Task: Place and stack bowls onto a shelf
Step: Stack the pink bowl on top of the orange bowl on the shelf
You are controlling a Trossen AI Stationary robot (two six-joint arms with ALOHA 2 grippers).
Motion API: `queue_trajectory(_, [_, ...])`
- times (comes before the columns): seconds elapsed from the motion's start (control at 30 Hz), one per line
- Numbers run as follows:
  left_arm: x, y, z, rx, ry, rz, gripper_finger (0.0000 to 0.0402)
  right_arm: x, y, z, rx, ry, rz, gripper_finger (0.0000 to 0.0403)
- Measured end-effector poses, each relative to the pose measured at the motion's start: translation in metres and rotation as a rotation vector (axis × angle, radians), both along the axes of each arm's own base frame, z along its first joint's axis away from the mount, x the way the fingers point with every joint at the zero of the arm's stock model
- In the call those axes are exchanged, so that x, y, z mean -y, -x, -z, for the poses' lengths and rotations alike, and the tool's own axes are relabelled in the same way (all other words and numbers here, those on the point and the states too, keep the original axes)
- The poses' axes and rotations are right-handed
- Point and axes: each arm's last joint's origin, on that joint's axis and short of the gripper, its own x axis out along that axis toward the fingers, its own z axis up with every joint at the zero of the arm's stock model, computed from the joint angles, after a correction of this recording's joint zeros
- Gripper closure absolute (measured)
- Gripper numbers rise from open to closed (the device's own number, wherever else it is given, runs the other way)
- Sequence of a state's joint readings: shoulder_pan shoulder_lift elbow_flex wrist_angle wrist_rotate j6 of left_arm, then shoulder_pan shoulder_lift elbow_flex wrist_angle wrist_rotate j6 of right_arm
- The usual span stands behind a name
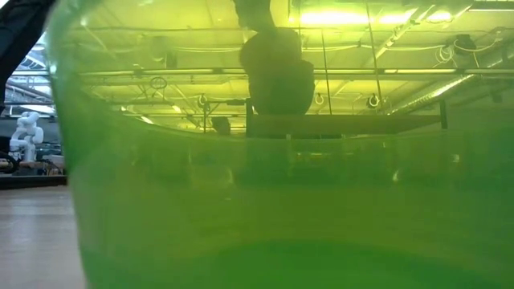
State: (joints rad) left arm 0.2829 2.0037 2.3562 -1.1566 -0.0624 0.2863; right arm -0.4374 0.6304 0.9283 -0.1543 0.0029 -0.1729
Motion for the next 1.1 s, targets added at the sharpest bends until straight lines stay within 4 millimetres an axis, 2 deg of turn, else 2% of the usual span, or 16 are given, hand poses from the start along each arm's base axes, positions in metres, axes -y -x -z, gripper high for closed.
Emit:
queue_trajectory(0.17, [-0.0001,-0.0005,-0.0005,0.008,-0.002,0.000,0.0315,0.0000,0.0000,0.0000,0.000,0.000,0.000,0.0284])
queue_trajectory(0.43, [0.0035,-0.0007,-0.0073,0.069,0.023,-0.033,0.0314,0.0000,0.0000,0.0000,-0.005,0.010,0.001,0.0284])
queue_trajectory(0.63, [0.0009,-0.0002,-0.0072,0.051,-0.037,-0.051,0.0314,0.0000,0.0000,0.0000,-0.011,0.023,0.002,0.0284])
queue_trajectory(0.77, [0.0008,-0.0010,-0.0082,0.039,-0.103,-0.013,0.0314,0.0000,0.0000,0.0000,-0.011,0.023,0.002,0.0284])
queue_trajectory(1.1, [0.0009,-0.0019,-0.0089,0.046,-0.110,0.028,0.0314,0.0000,0.0000,0.0001,-0.011,0.023,0.002,0.0284])
